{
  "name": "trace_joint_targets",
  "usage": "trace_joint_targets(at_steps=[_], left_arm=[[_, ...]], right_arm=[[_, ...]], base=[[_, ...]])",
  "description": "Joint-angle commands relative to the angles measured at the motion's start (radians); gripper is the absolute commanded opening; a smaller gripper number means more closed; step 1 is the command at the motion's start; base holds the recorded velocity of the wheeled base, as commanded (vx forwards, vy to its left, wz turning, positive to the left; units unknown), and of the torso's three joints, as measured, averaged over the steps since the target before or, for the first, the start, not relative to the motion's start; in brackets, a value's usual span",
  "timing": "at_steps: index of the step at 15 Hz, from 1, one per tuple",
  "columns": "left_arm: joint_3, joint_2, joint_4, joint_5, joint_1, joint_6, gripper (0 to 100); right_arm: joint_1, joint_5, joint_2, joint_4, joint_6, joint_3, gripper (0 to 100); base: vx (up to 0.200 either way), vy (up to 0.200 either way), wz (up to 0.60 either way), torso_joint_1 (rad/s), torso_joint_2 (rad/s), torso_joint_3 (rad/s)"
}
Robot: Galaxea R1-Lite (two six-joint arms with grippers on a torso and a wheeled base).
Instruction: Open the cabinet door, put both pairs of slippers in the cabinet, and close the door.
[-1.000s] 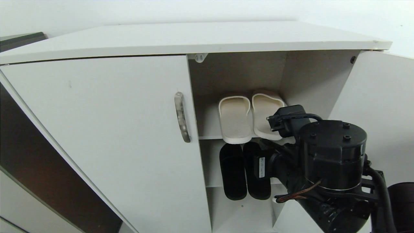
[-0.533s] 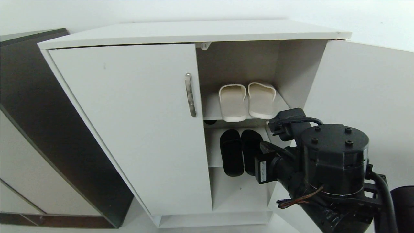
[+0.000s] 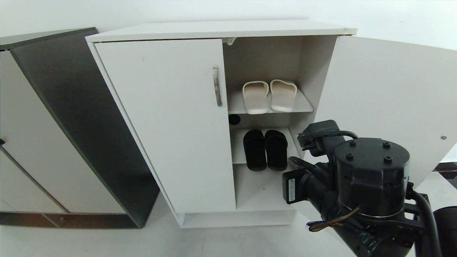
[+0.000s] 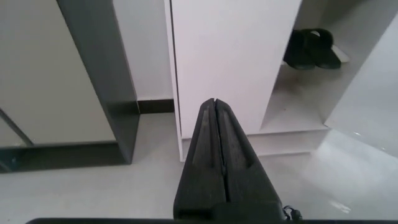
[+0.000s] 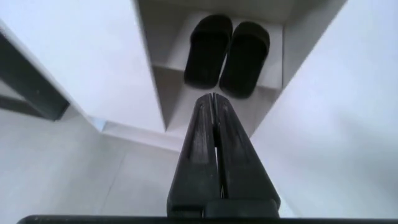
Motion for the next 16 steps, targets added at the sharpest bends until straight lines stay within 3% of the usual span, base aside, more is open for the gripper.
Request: trace_joint_targets(at_steps=[1, 7, 16], left_arm=[[0.000, 0.000, 0.000, 0.000, 0.000, -0.001, 0], [0.000, 0.000, 0.000, 0.000, 0.000, -0.001, 0], [0.000, 0.000, 0.000, 0.000, 0.000, -0.002, 0]], right_arm=[[-0.001, 0.000, -0.003, -0.001, 0.000, 0.006, 0], [-0.025, 0.004, -0.002, -0.033, -0.008, 0.020, 0], [-0.033, 0.008, 0.004, -0.033, -0.015, 0.021, 0]], base=[[-0.200, 0.000, 0.00, 0.007, 0.01, 0.002], [-0.200, 0.000, 0.00, 0.002, 0.00, 0.003], [0.000, 0.000, 0.00, 0.000, 0.00, 0.000]])
